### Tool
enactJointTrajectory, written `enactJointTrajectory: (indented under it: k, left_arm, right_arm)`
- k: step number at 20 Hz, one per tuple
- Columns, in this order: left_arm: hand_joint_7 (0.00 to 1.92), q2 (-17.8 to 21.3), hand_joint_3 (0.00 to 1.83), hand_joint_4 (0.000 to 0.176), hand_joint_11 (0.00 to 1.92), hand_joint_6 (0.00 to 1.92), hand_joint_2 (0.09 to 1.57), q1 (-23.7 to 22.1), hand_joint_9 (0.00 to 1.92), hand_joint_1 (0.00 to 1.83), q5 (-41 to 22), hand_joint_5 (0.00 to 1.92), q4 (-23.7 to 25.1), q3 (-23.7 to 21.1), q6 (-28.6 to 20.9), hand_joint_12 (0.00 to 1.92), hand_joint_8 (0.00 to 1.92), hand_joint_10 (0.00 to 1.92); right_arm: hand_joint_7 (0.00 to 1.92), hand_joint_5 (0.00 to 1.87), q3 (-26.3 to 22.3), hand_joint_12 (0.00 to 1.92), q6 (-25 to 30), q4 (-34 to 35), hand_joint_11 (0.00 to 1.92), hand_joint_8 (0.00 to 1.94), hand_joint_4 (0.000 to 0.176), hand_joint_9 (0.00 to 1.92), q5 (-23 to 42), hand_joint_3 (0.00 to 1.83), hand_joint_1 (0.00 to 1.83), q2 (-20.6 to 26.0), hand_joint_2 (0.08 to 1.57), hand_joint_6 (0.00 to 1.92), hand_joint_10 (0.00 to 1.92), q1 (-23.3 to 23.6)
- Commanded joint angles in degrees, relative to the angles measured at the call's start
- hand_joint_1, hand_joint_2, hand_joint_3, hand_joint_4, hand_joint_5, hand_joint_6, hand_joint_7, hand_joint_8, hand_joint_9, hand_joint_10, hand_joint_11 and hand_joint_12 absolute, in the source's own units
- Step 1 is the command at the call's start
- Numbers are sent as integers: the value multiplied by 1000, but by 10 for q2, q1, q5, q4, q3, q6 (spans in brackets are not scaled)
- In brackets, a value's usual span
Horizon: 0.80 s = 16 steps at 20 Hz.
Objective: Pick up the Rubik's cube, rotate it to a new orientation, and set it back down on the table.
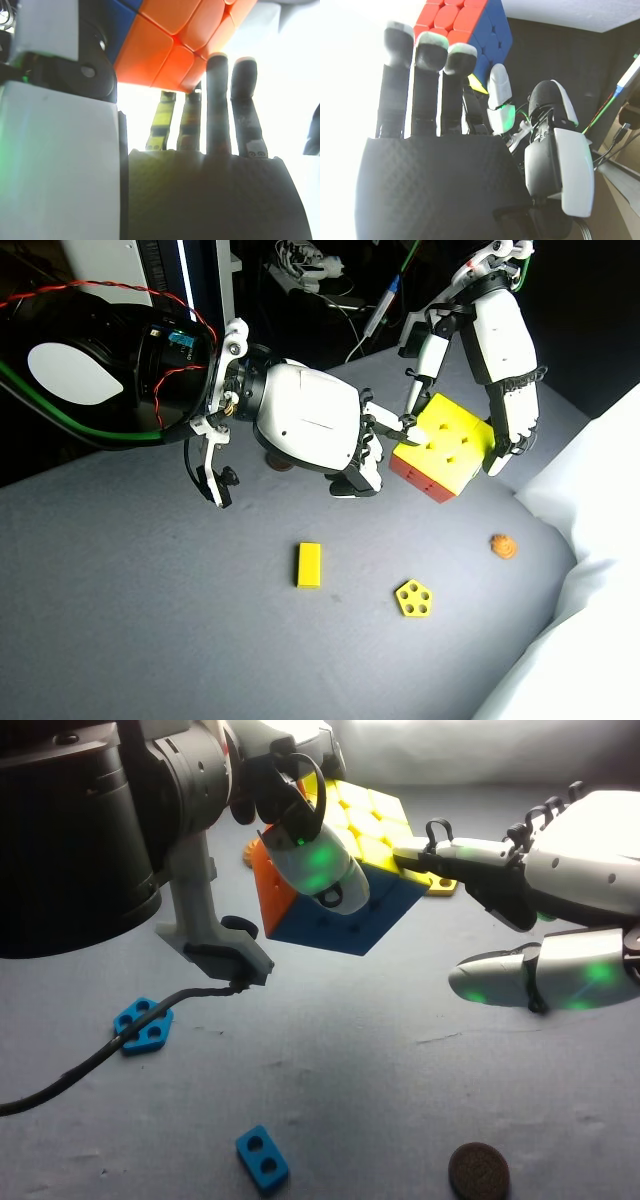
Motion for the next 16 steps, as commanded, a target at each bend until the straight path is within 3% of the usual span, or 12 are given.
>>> enactJointTrajectory:
  k: [1,3,5,7,9,13,14,16]
  left_arm:
    - [456,4,0,20,194,1715,1422,-18,237,1009,32,484,53,-3,-18,1921,1843,1804]
    - [462,4,0,8,209,1635,1402,-18,257,1030,31,540,53,-3,-18,1920,1836,1788]
    - [479,4,0,19,236,1665,1397,-18,258,1027,29,519,53,-3,-18,1888,1809,1791]
    - [404,4,6,29,168,1832,1465,-18,165,950,29,401,53,-3,-18,1912,1894,1801]
    - [436,4,0,0,153,1574,1411,-18,190,1039,29,530,53,-3,-18,1915,1911,1773]
    - [451,4,0,0,121,1570,1390,-19,205,1047,28,562,53,-3,-18,1919,1853,1726]
    - [273,4,0,0,135,1475,1304,-19,215,1068,28,647,53,-3,-18,1898,1703,1712]
    - [315,4,0,0,315,1375,1246,-19,341,1088,28,719,53,-3,-18,1757,1560,1628]
  right_arm:
    - [722,154,-2,1921,1,-1,618,1903,0,806,28,0,95,1,1222,8,1921,-1]
    - [690,136,-3,1921,1,-1,618,1938,0,788,26,5,101,1,1237,3,1921,-3]
    - [740,150,-4,1921,1,-1,641,1937,0,831,25,3,88,1,1236,7,1921,-4]
    - [750,159,-7,1921,1,-1,657,1941,0,854,24,1,104,1,1234,9,1921,-9]
    - [752,203,-8,1921,1,-1,720,1890,0,858,24,6,78,1,1253,22,1921,-10]
    - [737,191,-12,1921,1,-2,714,1934,0,858,24,5,102,1,1263,9,1921,-10]
    - [758,177,-13,1921,1,-2,711,1901,0,864,24,3,99,1,1263,3,1921,-10]
    - [741,211,-13,1921,1,-2,630,1922,0,811,24,2,123,1,1264,14,1921,-10]
